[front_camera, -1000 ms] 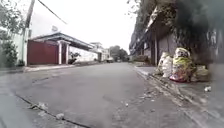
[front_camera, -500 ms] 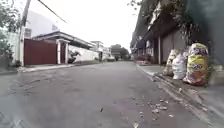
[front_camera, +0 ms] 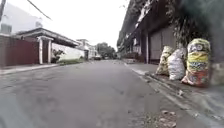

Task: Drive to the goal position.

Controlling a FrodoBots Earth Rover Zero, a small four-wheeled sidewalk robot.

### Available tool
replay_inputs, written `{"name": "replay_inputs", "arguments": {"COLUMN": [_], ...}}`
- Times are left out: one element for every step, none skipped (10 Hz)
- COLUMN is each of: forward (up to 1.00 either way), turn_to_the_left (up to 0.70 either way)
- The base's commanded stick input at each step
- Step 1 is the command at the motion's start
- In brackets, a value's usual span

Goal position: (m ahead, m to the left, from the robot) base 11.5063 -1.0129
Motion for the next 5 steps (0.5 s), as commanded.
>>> {"name": "replay_inputs", "arguments": {"forward": [1.0, 1.0, 1.0, 1.0, 1.0], "turn_to_the_left": [0.01, 0.0, 0.0, 0.02, 0.01]}}
